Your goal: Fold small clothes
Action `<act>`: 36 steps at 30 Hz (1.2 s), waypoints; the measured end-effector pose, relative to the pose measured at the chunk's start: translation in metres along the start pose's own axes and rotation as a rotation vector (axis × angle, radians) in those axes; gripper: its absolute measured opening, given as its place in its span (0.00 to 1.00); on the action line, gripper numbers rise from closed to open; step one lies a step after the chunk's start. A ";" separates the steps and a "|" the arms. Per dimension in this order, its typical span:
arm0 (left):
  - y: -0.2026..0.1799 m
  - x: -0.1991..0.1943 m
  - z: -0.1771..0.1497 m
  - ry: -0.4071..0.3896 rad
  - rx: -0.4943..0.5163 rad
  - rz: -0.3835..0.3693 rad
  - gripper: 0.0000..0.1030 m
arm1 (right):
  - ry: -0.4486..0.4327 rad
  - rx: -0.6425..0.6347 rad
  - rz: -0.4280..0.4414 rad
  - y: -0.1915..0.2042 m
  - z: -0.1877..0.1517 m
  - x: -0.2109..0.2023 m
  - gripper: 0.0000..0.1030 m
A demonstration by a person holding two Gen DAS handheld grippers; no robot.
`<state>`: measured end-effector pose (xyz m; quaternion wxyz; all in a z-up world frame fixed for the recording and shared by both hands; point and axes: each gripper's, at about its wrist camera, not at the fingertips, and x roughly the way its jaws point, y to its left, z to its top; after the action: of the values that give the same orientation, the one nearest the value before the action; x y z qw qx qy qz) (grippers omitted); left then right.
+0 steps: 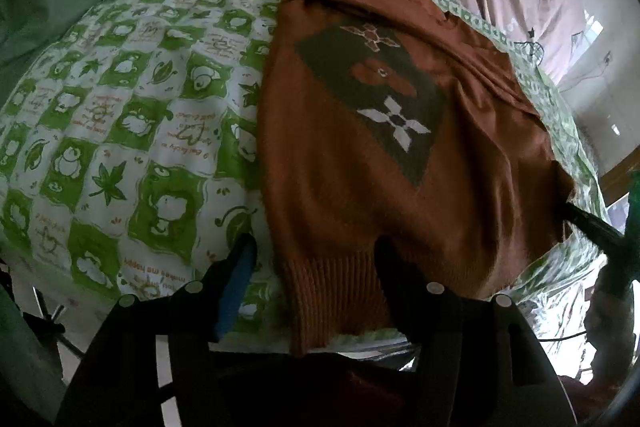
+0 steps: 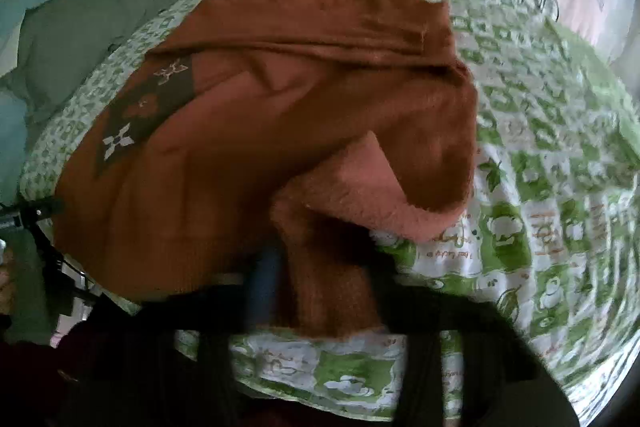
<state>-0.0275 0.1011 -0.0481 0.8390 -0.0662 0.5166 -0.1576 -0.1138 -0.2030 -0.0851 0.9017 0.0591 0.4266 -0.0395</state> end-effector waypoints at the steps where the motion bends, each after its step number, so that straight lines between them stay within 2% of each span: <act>1: -0.001 0.001 0.000 0.000 0.008 0.001 0.60 | -0.002 0.026 0.050 -0.003 -0.003 -0.007 0.14; 3: -0.001 0.002 0.000 0.004 0.029 -0.003 0.60 | -0.013 0.098 0.216 -0.018 -0.008 -0.027 0.12; 6: 0.001 0.003 -0.001 0.026 0.064 -0.044 0.60 | -0.042 0.181 0.394 -0.044 -0.024 -0.059 0.11; 8: 0.003 0.003 0.000 0.037 0.081 -0.072 0.58 | -0.051 0.206 0.421 -0.053 -0.034 -0.068 0.09; 10: 0.003 0.005 0.003 0.048 0.079 -0.115 0.52 | -0.043 0.232 0.425 -0.065 -0.045 -0.066 0.08; 12: 0.000 0.008 0.007 0.054 0.078 -0.145 0.28 | -0.016 0.256 0.452 -0.072 -0.054 -0.052 0.08; 13: 0.000 0.011 0.008 0.054 0.082 -0.145 0.20 | -0.016 0.253 0.472 -0.071 -0.056 -0.048 0.08; 14: 0.001 0.012 0.007 0.049 0.084 -0.140 0.07 | -0.016 0.246 0.484 -0.071 -0.058 -0.046 0.08; 16: 0.005 0.006 0.006 0.031 0.084 -0.159 0.06 | -0.003 0.223 0.528 -0.063 -0.060 -0.042 0.08; 18: 0.007 -0.008 0.003 -0.008 0.110 -0.145 0.05 | -0.002 0.208 0.570 -0.058 -0.065 -0.045 0.08; 20: 0.014 -0.027 0.001 -0.066 0.111 -0.162 0.04 | -0.008 0.220 0.597 -0.061 -0.068 -0.046 0.08; 22: 0.022 -0.034 0.002 -0.084 0.089 -0.183 0.04 | -0.014 0.248 0.599 -0.069 -0.069 -0.043 0.08; 25: 0.032 -0.020 0.005 -0.030 0.054 -0.203 0.07 | -0.004 0.290 0.556 -0.080 -0.069 -0.032 0.08; 28: 0.036 0.000 0.003 0.031 0.027 -0.205 0.11 | 0.021 0.333 0.524 -0.088 -0.071 -0.022 0.13; 29: 0.037 0.003 0.001 0.043 0.018 -0.219 0.15 | 0.034 0.344 0.518 -0.089 -0.073 -0.020 0.28; 31: 0.040 0.006 0.000 0.049 0.005 -0.264 0.24 | 0.031 0.348 0.543 -0.086 -0.074 -0.019 0.51; 32: 0.040 0.007 0.002 0.056 -0.002 -0.297 0.34 | 0.018 0.337 0.556 -0.082 -0.074 -0.021 0.60; 33: 0.039 0.008 0.003 0.061 -0.006 -0.313 0.42 | 0.002 0.311 0.560 -0.074 -0.073 -0.022 0.63; 34: 0.036 0.009 0.004 0.061 -0.004 -0.322 0.42 | 0.000 0.300 0.562 -0.073 -0.071 -0.022 0.64; 36: 0.028 0.009 0.005 0.053 0.040 -0.295 0.36 | 0.008 0.278 0.557 -0.063 -0.067 -0.014 0.64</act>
<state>-0.0139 0.1240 -0.0608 0.7938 -0.1208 0.5201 -0.2912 -0.1815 -0.2555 -0.1214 0.8593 0.2966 0.3882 0.1516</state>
